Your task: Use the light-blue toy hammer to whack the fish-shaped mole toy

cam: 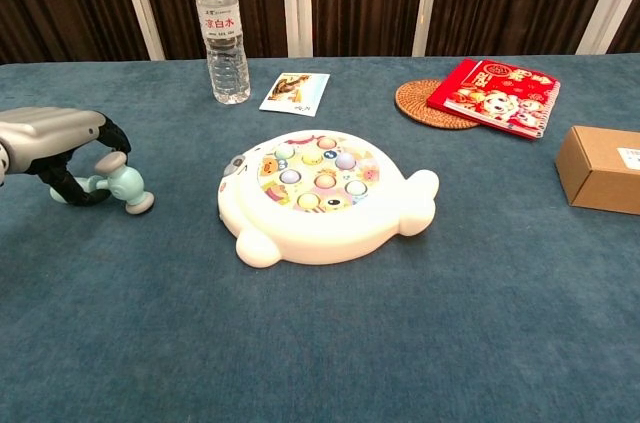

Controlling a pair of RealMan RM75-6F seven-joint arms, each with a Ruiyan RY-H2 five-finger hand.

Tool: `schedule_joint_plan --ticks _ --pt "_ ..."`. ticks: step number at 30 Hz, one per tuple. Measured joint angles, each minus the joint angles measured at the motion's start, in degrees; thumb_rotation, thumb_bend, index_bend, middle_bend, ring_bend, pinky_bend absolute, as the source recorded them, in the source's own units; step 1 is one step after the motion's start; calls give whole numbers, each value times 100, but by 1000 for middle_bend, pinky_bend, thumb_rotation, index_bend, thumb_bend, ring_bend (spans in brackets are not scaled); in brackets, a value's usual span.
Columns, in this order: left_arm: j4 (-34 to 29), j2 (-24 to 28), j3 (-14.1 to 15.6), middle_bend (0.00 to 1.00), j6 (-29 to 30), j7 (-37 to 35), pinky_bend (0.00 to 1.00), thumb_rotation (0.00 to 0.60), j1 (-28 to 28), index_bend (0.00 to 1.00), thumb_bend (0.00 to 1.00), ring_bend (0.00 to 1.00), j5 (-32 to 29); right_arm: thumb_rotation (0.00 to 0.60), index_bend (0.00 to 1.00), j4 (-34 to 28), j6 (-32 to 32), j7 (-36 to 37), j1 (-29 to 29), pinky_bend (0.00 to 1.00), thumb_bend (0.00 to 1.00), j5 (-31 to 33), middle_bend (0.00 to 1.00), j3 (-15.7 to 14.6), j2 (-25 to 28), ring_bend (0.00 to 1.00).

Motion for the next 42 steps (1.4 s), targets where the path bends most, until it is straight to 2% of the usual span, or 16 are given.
schedule_joint_plan --ticks 6,10,15,19,25,34,42 --pt "14 -19 24 179 -3 4 13 600 -23 503 547 0 -25 600 0 -2 3 -1 0 0 199 -6 0 -1 1 0" --pt "37 -37 48 208 5 0 55 600 -28 526 590 14 -35 600 0 -5 8 -1 -1 0 199 -3 0 1 -1 0" --pt "70 -65 58 287 58 -39 161 600 -21 568 653 101 1 600 0 -6 10 -2 -2 0 199 -7 0 -1 1 0" --pt "83 -77 61 355 106 -102 293 600 -8 582 700 197 68 600 0 -9 15 -4 -3 0 199 -13 0 -3 3 0" --pt "66 -71 51 428 146 -203 410 600 6 602 740 291 154 600 0 -14 26 -6 -8 0 199 -22 0 -6 5 0" --pt "-36 -35 -35 486 350 -412 468 600 27 616 754 351 445 600 0 -16 25 -4 -9 0 198 -14 0 -4 9 0" --pt "-220 49 -127 488 500 -400 468 600 -5 619 759 352 622 600 0 -26 20 4 -9 0 198 -8 0 -2 13 0"
